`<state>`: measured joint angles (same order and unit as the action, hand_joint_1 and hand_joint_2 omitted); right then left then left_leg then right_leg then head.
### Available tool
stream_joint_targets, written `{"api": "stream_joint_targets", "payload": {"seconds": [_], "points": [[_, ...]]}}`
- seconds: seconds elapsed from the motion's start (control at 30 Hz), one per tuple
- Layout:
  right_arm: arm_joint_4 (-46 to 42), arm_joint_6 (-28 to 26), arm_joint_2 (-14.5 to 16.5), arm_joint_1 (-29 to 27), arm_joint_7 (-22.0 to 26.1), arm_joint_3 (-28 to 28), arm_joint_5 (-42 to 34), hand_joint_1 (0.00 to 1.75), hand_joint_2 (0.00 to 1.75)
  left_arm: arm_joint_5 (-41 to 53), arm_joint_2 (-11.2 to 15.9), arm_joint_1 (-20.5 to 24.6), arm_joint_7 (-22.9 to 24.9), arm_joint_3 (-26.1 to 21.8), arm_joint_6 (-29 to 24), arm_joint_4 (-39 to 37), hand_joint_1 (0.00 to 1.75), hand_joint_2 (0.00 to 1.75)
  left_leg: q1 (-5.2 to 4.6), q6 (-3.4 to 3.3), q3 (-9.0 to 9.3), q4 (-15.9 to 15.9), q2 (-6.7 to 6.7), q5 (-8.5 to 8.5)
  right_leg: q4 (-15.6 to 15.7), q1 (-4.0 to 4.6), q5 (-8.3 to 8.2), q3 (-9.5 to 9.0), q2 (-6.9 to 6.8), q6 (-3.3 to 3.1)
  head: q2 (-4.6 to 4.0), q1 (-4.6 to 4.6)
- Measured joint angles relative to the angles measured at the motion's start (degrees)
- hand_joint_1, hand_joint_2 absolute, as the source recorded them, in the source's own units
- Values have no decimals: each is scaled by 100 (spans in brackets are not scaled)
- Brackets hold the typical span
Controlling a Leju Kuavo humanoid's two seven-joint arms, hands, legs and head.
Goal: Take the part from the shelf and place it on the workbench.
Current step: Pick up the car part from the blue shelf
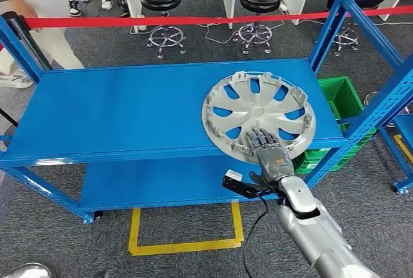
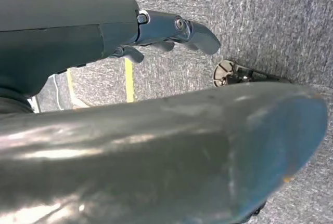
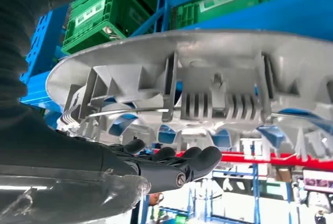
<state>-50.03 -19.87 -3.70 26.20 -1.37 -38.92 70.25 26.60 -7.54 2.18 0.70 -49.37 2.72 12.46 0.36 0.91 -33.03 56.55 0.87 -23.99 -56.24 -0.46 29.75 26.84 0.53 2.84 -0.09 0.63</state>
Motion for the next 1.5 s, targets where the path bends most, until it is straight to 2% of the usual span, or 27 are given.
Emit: {"api": "stream_joint_targets", "payload": {"seconds": [0.43,0.7,0.9,1.03,1.5], "points": [[409,36,66,66,-244,372,152,0,175,41,3,-9,-76,44,67,0,0,0,0,0,3,0,0,0,1,0,0,18,-1,0,0,0],[859,-185,66,220,-584,500,841,0,175,335,3,-18,13,90,100,-1,0,0,0,0,5,0,1,0,1,0,-1,27,-2,0,0,0],[1183,-352,72,368,-620,553,1004,0,175,436,-23,-17,64,125,134,-2,0,0,-1,-1,7,0,1,0,2,-1,-3,25,-1,3,0,-1],[1325,-492,87,407,-610,631,1061,175,175,475,-42,-17,71,152,126,-1,0,0,0,0,8,0,1,1,1,-1,-4,25,-2,3,0,0],[1539,-1088,138,410,-491,913,1182,175,175,530,-45,-19,2,161,134,0,0,0,0,-1,8,0,1,1,2,-1,-4,25,-2,3,0,-1]]}}
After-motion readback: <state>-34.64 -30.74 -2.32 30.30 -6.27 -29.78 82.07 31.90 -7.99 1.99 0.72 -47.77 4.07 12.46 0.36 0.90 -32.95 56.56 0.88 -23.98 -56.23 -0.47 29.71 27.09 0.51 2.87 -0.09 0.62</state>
